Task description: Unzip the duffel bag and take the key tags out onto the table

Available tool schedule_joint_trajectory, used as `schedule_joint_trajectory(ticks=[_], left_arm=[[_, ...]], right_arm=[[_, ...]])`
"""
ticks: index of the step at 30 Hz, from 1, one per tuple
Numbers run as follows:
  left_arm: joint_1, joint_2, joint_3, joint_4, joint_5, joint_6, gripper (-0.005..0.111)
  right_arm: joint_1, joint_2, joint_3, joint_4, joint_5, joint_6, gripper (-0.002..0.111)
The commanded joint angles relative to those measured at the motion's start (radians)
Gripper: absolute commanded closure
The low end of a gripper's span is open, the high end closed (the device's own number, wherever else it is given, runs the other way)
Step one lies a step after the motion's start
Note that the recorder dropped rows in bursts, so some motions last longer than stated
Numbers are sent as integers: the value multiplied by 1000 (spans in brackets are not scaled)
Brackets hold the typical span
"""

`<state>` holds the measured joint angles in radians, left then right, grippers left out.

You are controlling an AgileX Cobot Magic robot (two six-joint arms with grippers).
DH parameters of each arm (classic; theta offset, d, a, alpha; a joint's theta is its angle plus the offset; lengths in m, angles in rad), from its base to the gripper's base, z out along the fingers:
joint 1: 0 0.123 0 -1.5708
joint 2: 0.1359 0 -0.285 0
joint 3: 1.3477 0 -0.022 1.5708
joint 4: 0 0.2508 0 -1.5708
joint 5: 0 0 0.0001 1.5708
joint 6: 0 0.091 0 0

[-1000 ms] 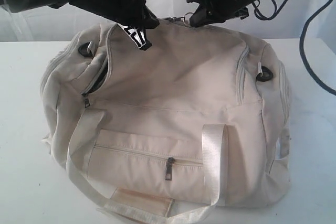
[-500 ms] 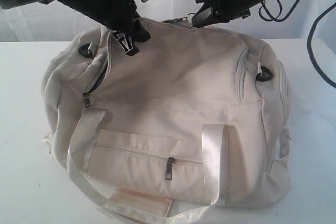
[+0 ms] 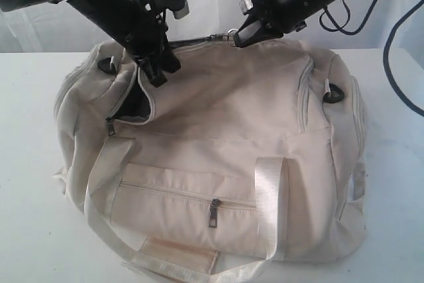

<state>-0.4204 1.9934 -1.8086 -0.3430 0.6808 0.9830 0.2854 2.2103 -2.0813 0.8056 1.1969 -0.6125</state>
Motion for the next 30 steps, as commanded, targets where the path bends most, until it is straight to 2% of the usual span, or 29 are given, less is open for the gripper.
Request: schedule_joint_trajectory(ticks=[1,6,16,22,30], left_arm=[[-1,-15,2,62,120,-86,107],[-1,-15,2,112,210,-145,107],[-1,-17,6,117,352,-200,107],[-1,-17,8,117,369,-204,107],[-1,-17,76,124,320,-204,107]], right_arm=[[11,2,1,8,24,-17,108],[35,2,1,7,24,-17,108],[87,2,30,-32,24,-9,108],[81,2,91,-47,24,-6,108],[30,2,93,-47,24,14,108]])
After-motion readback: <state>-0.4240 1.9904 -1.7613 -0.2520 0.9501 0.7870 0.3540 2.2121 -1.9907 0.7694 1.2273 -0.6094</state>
